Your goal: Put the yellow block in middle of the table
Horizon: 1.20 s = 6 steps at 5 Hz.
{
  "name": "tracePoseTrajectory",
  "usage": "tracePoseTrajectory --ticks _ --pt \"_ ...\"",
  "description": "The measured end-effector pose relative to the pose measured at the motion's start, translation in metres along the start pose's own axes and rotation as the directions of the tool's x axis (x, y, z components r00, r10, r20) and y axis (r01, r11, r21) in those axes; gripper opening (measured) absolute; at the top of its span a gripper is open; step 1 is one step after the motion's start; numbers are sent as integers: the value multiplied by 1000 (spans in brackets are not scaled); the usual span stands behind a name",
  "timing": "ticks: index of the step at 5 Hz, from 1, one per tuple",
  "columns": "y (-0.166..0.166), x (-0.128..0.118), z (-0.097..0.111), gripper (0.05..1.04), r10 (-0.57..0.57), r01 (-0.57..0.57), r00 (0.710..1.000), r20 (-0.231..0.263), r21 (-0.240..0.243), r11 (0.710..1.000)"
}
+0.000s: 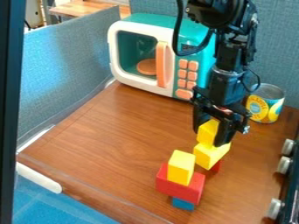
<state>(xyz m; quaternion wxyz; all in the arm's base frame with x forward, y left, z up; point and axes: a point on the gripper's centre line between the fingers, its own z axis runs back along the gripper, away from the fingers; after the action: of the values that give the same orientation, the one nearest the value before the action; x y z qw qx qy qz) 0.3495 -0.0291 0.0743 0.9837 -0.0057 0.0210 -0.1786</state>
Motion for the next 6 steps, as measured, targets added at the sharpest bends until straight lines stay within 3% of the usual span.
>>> tracePoseTrajectory --ticks 1,2,3,4,5,6 --pt "-2 1 0 593 -1 1 1000 5 -12 1000" --pt "-1 1 1 593 10 -10 1000 10 -21 1000" --pt "18 -5 18 593 63 -63 996 58 -10 998" --pt "63 -29 13 593 204 -204 978 51 -8 979" --pt "82 -41 -4 593 242 -242 970 -3 -24 970" --pt "87 -42 -18 593 232 -233 972 -46 -8 973"
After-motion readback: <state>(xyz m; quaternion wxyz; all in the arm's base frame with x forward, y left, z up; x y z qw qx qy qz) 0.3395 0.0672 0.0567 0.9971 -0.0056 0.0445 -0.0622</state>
